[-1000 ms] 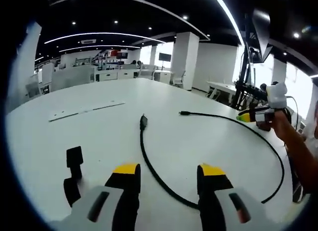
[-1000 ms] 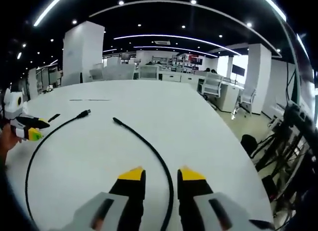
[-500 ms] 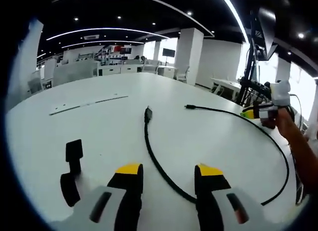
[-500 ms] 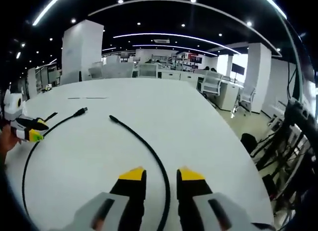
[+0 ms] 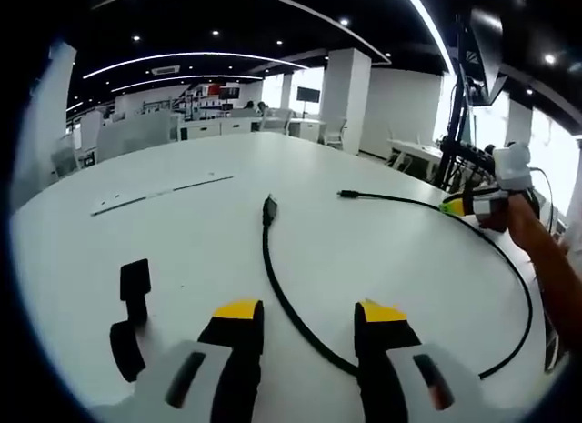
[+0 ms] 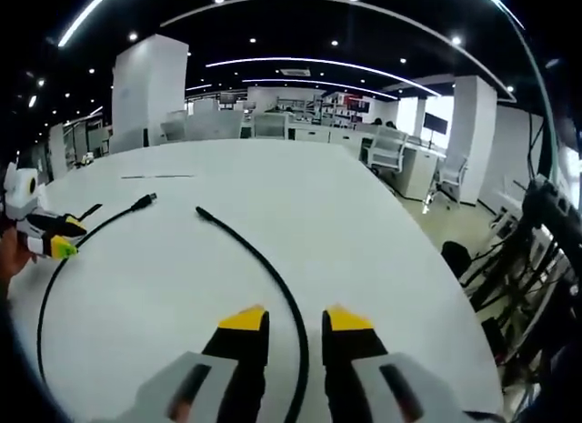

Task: Find the charging cable on the desk, coil it up and secure with Velcro.

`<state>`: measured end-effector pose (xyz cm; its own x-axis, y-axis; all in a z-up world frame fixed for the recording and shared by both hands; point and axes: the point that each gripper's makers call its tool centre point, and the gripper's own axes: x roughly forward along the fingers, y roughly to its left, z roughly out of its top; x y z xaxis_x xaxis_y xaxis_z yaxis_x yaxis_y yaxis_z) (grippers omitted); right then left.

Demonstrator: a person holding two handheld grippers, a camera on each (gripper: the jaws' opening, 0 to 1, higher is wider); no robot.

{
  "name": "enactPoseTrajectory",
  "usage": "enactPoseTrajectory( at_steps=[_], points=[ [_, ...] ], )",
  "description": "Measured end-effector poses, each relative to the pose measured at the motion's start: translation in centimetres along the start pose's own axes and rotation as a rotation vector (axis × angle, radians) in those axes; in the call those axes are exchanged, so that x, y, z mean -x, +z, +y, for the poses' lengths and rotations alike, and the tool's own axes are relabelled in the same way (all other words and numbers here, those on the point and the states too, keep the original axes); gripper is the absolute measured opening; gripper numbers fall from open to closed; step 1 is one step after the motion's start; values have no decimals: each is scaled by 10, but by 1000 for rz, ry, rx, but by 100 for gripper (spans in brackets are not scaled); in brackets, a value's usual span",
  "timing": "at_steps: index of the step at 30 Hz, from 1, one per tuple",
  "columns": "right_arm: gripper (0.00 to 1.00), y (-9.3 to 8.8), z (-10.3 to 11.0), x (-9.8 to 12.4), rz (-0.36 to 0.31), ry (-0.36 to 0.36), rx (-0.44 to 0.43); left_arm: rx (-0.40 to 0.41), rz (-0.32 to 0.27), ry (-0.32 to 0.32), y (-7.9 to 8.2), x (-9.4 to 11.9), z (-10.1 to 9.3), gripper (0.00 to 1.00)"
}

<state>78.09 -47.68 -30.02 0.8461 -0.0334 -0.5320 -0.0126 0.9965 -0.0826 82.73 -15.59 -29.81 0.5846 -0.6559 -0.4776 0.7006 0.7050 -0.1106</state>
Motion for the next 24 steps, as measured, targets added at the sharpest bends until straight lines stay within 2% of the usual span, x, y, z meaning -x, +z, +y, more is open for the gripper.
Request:
enactPoseTrajectory(
  at_steps=[16, 24],
  points=[
    [24, -3, -2, -5, 13, 3, 1, -19, 7, 16, 0, -3, -1, 31],
    [23, -3, -2, -9, 19, 6, 1, -25, 10, 41, 0, -6, 7, 25]
  ],
)
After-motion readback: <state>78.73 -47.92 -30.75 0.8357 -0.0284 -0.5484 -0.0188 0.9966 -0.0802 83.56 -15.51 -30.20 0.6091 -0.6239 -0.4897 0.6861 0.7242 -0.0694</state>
